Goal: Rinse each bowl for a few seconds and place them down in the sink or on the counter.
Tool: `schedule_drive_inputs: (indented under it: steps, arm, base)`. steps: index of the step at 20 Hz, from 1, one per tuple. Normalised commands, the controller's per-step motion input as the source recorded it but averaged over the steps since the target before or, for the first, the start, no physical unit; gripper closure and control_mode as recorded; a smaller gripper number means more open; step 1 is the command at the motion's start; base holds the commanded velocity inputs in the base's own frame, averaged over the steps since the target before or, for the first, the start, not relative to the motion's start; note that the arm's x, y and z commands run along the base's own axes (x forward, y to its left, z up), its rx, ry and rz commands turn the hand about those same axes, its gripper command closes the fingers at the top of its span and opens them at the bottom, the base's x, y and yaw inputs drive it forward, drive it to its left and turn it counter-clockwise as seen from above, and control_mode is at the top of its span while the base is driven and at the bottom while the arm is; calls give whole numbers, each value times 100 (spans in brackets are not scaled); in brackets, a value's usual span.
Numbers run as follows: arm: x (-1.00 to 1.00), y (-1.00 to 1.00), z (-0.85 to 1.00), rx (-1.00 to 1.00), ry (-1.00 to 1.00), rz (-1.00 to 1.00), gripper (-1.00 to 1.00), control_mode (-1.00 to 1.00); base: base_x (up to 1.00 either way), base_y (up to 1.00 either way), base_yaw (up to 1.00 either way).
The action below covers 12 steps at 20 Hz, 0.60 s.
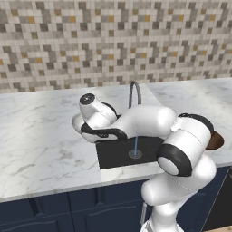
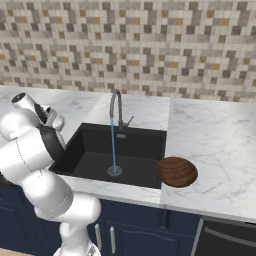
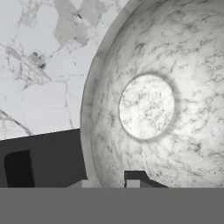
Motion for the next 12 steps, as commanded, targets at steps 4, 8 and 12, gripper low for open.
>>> schedule_drive_inputs:
  steps: [4,8,12]
  arm:
    - [0,-27,-1,5,3,-3,100,-100]
    - [2,-16,0,-4,0,-1,100,-100]
    - [1,-31,0,-5,-1,-1,100,-100]
  base:
    - [0,0,0]
    - [0,0,0]
    - [0,0,0]
